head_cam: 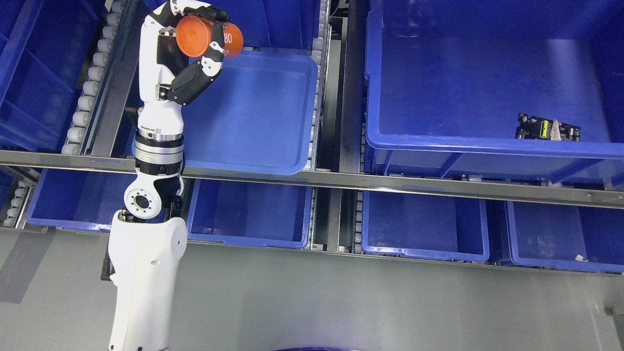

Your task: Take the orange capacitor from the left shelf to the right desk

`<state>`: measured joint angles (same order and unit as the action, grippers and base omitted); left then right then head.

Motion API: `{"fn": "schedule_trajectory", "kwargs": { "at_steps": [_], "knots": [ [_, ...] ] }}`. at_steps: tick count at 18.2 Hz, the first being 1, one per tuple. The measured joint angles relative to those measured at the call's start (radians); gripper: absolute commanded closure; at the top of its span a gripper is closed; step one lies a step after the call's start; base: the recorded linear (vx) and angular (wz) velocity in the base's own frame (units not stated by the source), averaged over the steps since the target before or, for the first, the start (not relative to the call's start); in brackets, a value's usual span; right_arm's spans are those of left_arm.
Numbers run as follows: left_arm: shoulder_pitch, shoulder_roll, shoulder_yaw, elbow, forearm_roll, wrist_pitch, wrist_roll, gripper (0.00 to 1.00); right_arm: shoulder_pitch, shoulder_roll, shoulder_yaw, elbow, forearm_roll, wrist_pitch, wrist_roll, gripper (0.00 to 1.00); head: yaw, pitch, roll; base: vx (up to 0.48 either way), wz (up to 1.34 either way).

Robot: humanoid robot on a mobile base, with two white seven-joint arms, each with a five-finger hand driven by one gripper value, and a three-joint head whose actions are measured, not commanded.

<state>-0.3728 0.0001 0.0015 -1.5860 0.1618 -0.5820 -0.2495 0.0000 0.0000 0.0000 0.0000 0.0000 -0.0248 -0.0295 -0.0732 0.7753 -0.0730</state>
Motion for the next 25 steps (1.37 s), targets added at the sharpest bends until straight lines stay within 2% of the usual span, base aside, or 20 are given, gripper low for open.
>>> {"fn": "schedule_trajectory", "kwargs": {
  "at_steps": [25],
  "knots": [
    [-0.002, 0.000, -0.001, -0.001, 0.001, -0.014, 0.001, 0.98, 0.000, 0.000, 0.000, 0.000, 0.000, -0.001, 0.000, 0.00, 0.0000, 0.000, 0.000, 0.000, 0.00]
  ]
}}
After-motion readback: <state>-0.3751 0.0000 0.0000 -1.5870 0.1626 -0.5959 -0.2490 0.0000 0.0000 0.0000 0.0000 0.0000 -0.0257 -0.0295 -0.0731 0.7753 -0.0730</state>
